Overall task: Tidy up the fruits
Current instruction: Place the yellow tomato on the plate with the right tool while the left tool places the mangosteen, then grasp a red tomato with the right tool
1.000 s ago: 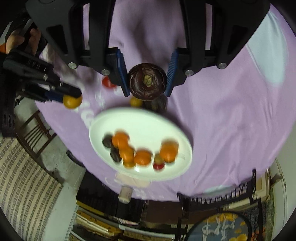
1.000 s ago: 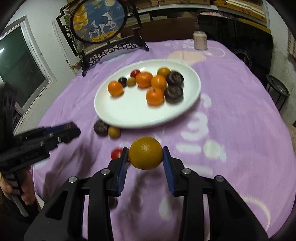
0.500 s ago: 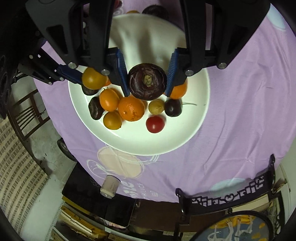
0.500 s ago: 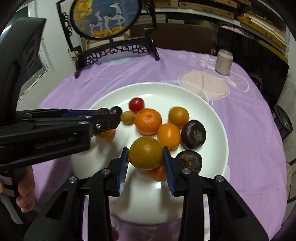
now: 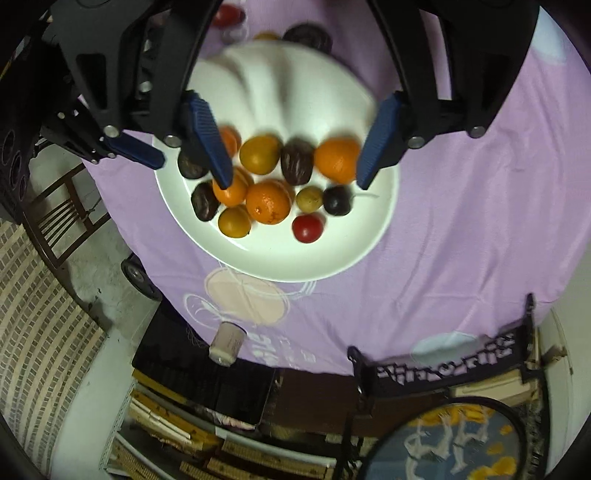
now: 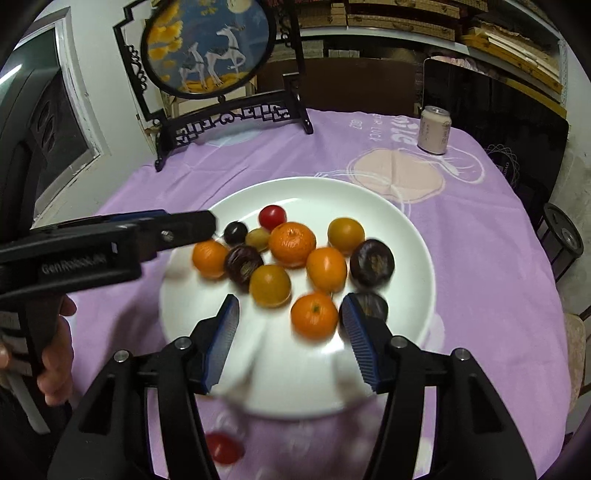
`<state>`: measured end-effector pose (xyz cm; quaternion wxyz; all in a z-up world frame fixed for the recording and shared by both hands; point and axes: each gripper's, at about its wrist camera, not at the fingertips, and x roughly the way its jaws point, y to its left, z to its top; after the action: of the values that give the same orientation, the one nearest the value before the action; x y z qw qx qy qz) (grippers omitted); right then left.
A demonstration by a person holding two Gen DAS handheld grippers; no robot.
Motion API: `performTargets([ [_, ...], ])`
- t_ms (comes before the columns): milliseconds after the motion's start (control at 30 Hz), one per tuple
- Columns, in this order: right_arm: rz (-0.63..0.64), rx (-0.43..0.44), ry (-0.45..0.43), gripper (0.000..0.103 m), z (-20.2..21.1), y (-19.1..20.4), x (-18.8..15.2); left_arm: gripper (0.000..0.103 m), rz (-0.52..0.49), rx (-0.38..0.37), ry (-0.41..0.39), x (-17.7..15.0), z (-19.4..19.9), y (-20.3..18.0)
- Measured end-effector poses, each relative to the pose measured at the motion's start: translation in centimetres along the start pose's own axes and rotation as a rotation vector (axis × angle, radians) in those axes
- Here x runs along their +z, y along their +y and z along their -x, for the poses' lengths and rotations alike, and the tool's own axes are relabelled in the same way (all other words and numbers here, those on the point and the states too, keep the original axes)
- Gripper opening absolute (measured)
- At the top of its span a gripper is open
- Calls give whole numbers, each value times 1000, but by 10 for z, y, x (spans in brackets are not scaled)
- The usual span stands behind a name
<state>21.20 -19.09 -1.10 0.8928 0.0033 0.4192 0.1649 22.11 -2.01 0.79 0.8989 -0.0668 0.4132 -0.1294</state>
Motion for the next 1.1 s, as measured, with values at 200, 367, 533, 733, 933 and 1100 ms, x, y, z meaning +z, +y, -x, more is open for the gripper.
performTargets([
  [200,-51,27,-20,65,35,7,-29,84,-13,21,-32,-46,43,2],
  [367,-55,12,-9,65,45,16,-39,86,-20,10,1,-74,54,2],
  [533,-46,-5,0,65,52,25,-46,88,-16,-4,3,-90,66,4],
  [733,-45,-22,39,65,53,32,-64,89,2,-11,11,-108,77,15],
  [933,-40,-17,127,65,36,44,-96,91,36,-1,37,-135,82,34],
  [1100,-25,-4,157,65,11,54,-102,91,78,11,80,-153,78,48],
])
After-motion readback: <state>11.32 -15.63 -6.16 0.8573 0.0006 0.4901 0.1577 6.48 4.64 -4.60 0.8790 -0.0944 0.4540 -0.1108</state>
